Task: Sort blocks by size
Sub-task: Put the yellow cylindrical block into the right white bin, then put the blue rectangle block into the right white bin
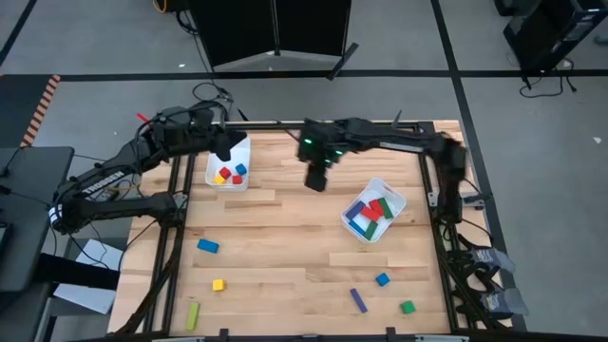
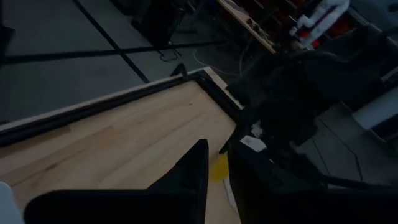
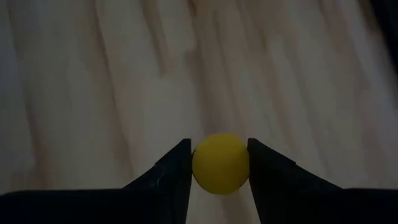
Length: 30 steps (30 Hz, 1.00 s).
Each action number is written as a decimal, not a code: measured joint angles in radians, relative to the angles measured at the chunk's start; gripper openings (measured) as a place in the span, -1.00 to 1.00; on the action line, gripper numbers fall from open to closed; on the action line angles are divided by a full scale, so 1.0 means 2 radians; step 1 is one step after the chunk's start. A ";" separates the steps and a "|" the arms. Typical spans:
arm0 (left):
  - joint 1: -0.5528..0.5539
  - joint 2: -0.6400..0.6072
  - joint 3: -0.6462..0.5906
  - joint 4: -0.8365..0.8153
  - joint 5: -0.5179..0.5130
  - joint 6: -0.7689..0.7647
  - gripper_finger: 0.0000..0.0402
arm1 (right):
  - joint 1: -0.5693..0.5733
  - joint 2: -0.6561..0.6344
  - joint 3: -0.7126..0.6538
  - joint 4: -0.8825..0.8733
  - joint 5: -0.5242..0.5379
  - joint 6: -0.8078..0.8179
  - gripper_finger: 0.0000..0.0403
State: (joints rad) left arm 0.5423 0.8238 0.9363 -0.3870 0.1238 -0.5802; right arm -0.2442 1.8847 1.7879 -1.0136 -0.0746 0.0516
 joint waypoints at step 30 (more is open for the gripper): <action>-0.132 0.112 0.000 -0.194 0.113 0.028 -0.45 | 0.139 -0.375 -0.438 0.092 0.070 0.292 0.14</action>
State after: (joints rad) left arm 0.2773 1.0480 0.9360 -0.7742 0.3490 -0.5243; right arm 0.0338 1.1344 0.9119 -0.8289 0.0661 0.6356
